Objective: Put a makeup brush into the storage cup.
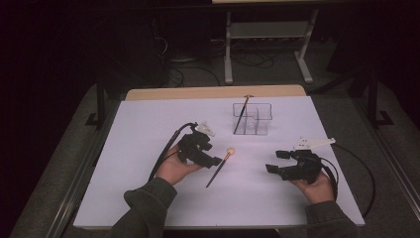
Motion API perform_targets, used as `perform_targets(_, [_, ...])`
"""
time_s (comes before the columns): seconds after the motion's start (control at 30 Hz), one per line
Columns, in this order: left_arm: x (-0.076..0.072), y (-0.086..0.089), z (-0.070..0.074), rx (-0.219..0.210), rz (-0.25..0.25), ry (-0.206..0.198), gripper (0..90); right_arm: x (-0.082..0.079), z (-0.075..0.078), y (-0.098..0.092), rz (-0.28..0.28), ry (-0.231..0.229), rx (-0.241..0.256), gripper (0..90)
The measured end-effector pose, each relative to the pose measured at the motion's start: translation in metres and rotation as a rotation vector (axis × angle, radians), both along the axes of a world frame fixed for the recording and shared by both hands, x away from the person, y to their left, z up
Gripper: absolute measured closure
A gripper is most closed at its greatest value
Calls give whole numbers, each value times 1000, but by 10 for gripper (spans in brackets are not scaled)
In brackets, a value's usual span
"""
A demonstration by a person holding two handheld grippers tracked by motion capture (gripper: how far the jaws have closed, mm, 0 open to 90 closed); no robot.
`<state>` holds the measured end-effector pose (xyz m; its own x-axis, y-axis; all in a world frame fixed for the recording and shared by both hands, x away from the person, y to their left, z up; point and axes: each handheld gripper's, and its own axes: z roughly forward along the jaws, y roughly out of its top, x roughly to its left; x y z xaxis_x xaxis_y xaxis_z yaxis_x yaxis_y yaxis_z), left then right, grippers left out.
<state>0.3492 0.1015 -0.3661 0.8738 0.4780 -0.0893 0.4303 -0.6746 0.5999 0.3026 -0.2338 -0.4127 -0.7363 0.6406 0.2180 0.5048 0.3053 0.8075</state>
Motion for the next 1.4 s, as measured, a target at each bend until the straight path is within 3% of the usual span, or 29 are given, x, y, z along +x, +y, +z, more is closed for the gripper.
perform_targets(0.7, [15,-19,-13,63,37,47,424,0,0,-1,-1,-6,-3,264])
perform_targets(1.4, [21,-33,-29,122,65,106,519,0,-1,-1,0,-2,-3,262])
